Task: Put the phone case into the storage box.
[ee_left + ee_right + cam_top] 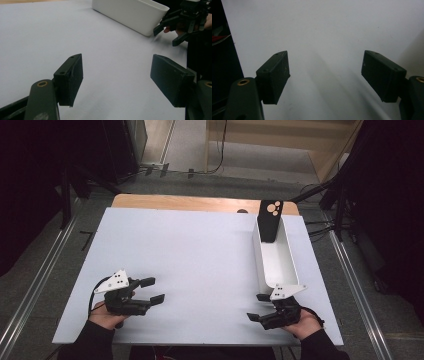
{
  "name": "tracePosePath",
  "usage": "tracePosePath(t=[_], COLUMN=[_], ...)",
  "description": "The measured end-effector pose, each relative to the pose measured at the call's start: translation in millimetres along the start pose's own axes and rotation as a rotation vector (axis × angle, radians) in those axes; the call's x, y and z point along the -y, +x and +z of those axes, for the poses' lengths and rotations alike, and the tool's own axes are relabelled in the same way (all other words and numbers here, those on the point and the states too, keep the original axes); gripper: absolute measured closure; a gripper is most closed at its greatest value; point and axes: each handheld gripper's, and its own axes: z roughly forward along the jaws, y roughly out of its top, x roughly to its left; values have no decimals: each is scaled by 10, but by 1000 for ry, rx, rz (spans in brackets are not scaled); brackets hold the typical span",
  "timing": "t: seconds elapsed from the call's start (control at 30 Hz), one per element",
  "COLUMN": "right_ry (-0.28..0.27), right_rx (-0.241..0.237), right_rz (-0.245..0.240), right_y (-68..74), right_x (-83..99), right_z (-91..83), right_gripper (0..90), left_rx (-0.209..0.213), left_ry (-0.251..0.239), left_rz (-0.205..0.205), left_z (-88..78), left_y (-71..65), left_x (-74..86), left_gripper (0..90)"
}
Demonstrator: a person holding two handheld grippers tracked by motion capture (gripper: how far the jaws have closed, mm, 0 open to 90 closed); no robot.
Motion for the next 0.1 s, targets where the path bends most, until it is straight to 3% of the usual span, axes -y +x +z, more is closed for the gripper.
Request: tracePosePath(t=[0.1], right_ry=[-2], right_rx=[2], right_rz=[4], right_y=[-4], right_x=[0], right_z=[-3], right_gripper=[211], left_rx=[0], left_ry=[0], left_rz=[0], left_z=[1], left_y=[1], left_x=[-1], left_gripper=[261])
